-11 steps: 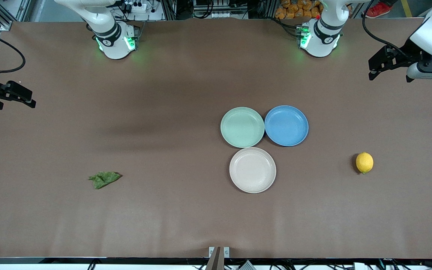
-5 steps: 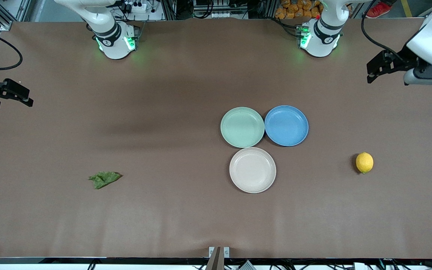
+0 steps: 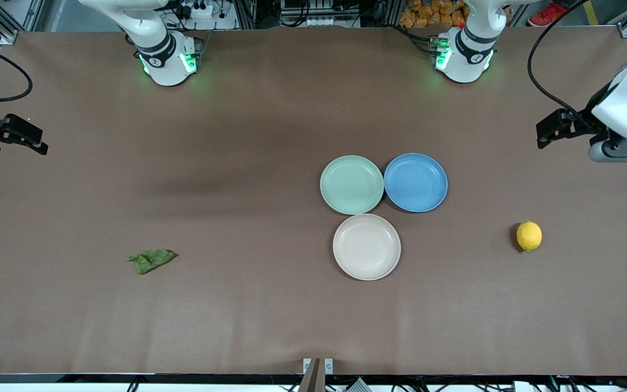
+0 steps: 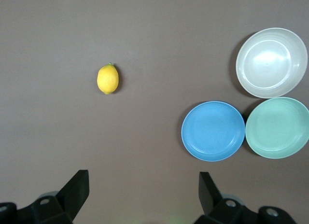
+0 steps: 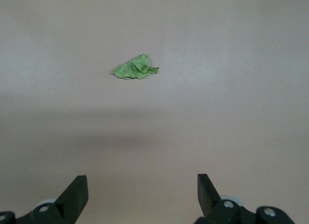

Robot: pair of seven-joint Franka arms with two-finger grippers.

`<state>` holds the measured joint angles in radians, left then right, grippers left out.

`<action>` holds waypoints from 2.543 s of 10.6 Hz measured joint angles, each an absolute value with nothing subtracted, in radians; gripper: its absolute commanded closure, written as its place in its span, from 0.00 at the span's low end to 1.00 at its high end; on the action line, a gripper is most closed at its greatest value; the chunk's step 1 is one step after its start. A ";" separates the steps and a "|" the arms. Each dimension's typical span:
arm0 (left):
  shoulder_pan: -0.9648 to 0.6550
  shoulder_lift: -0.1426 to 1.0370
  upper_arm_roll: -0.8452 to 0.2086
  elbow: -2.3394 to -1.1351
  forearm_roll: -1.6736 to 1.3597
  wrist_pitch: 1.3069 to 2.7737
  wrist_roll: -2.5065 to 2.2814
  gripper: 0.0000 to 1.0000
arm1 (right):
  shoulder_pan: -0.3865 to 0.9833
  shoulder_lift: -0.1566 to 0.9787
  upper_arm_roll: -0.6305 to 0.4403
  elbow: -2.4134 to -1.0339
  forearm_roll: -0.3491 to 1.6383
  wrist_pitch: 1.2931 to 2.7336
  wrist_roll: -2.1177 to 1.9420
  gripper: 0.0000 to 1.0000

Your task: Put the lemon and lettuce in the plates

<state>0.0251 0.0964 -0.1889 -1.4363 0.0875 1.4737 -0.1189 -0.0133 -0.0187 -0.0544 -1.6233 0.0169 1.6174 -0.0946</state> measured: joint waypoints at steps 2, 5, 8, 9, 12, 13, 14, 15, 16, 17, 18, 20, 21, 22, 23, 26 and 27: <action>0.022 0.136 -0.192 -1.435 0.152 1.479 -0.143 0.00 | -0.013 -0.019 -0.055 -1.625 0.017 1.617 -0.095 0.00; 0.031 0.185 -0.187 -1.434 0.166 1.482 -0.208 0.00 | -0.013 -0.009 -0.056 -1.647 0.017 1.618 -0.095 0.00; 0.052 0.253 -0.183 -1.435 0.170 1.483 -0.211 0.00 | -0.013 0.042 -0.056 -1.665 0.017 1.632 -0.094 0.00; 0.059 0.277 -0.182 -1.435 0.170 1.492 -0.211 0.00 | -0.013 0.070 -0.057 -1.675 0.017 1.647 -0.094 0.00; 0.122 0.329 -0.181 -1.477 0.170 1.624 -0.211 0.00 | -0.013 0.147 -0.058 -1.798 0.018 1.843 -0.092 0.00; 0.141 0.345 -0.181 -1.518 0.170 1.697 -0.211 0.00 | -0.013 0.158 -0.058 -1.862 0.018 1.939 -0.088 0.00; 0.156 0.371 -0.181 -1.555 0.170 1.763 -0.211 0.00 | -0.012 0.169 -0.058 -1.912 0.018 2.016 -0.080 0.00; 0.165 0.407 -0.181 -1.578 0.170 1.814 -0.211 0.00 | -0.011 0.185 -0.058 -1.939 0.019 2.071 -0.056 0.00; 0.171 0.449 -0.181 -1.587 0.170 1.857 -0.209 0.00 | -0.008 0.209 -0.058 -1.951 0.019 2.119 -0.026 0.00; 0.183 0.491 -0.181 -1.590 0.170 1.896 -0.192 0.00 | -0.004 0.239 -0.058 -1.955 0.019 2.160 -0.007 0.00; 0.199 0.527 -0.180 -1.592 0.170 1.928 -0.158 0.00 | -0.002 0.272 -0.057 -1.956 0.019 2.194 0.002 0.00; 0.235 0.583 -0.179 -1.593 0.179 1.981 -0.075 0.00 | -0.002 0.330 -0.058 -1.956 0.028 2.255 0.012 0.00; 0.243 0.607 -0.179 -1.594 0.201 2.009 -0.059 0.00 | -0.002 0.353 -0.058 -1.955 0.042 2.287 0.012 0.00; 0.244 0.631 -0.180 -1.594 0.217 2.039 -0.059 0.00 | -0.002 0.376 -0.058 -1.952 0.053 2.319 0.012 0.00; 0.243 0.654 -0.181 -1.594 0.221 2.072 -0.059 0.00 | -0.002 0.399 -0.058 -1.947 0.057 2.352 0.012 0.00; 0.239 0.714 -0.182 -1.594 0.256 2.130 -0.058 0.00 | 0.000 0.486 -0.056 -1.906 0.078 2.420 0.013 0.00; 0.239 0.725 -0.182 -1.594 0.276 2.136 -0.058 0.00 | 0.006 0.522 -0.056 -1.877 0.102 2.432 0.013 0.00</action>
<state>0.2394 0.7251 -0.1824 -1.5940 0.2763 2.1359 -0.0584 0.0056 0.5217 -0.0557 -1.8766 0.1024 2.4320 0.0128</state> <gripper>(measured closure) 0.000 0.000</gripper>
